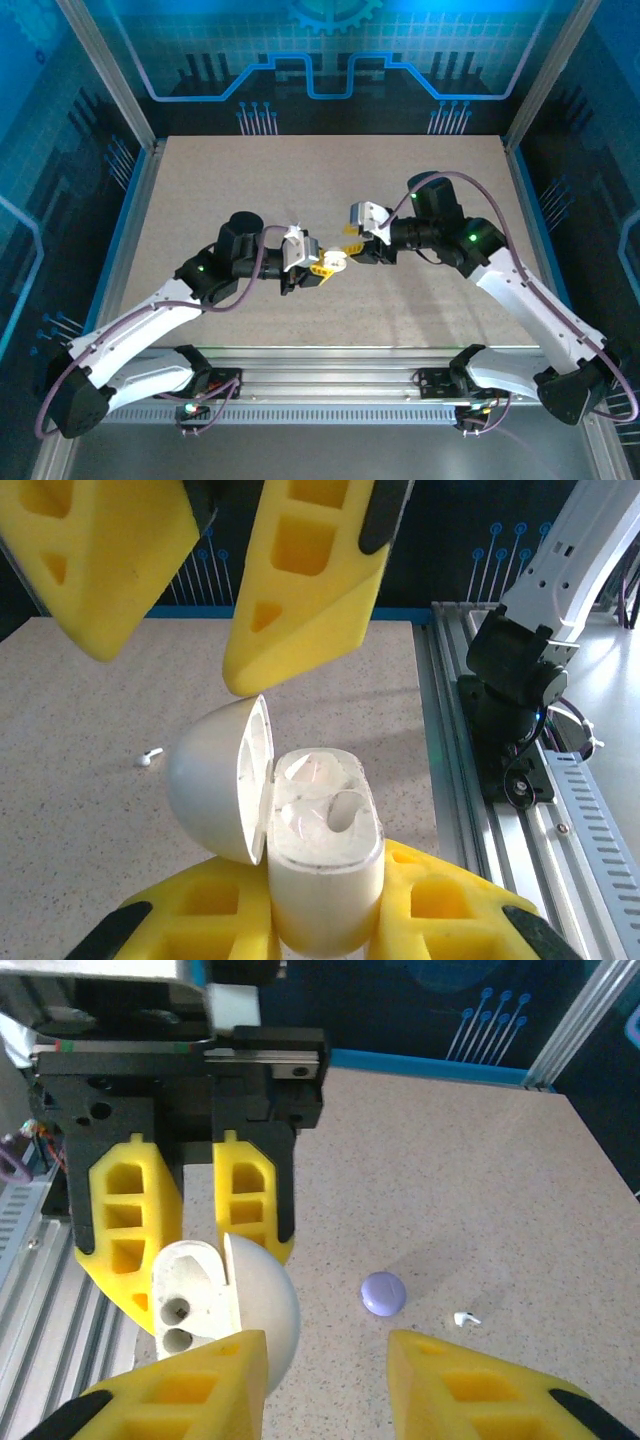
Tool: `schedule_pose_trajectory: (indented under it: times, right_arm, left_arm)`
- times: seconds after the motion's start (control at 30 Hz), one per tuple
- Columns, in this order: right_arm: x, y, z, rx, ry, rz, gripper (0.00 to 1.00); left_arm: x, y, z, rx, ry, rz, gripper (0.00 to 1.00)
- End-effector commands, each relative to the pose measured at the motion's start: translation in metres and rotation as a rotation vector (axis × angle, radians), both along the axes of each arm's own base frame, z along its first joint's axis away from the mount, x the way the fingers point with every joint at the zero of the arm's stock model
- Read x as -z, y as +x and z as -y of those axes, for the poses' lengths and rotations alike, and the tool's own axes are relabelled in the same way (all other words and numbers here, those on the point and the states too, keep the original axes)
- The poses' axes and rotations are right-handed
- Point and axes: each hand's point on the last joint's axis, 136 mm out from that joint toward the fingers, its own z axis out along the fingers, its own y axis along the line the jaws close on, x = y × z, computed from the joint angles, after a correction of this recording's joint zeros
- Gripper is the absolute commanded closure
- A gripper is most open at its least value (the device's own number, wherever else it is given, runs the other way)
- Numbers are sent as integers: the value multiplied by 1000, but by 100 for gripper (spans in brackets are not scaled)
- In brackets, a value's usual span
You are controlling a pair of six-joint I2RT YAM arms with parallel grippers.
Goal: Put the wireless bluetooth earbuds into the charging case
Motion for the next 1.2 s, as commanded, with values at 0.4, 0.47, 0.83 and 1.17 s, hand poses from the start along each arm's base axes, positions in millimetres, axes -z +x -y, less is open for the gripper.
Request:
schedule_pose_trajectory:
  times: [0.4,0.47,0.83,1.17]
  right_arm:
    - [-2,43,13,389,19,-277,57]
    - [10,52,13,460,-18,-340,56]
    - [86,98,-18,784,-156,-634,58]
    - [167,136,-58,972,-287,-772,60]
  left_arm:
    - [-11,62,-50,-415,-198,-158,90]
    - [-12,72,-66,-479,-254,-192,89]
    - [14,107,-158,-920,-311,-304,89]
    - [35,107,-200,-1121,-245,-326,88]
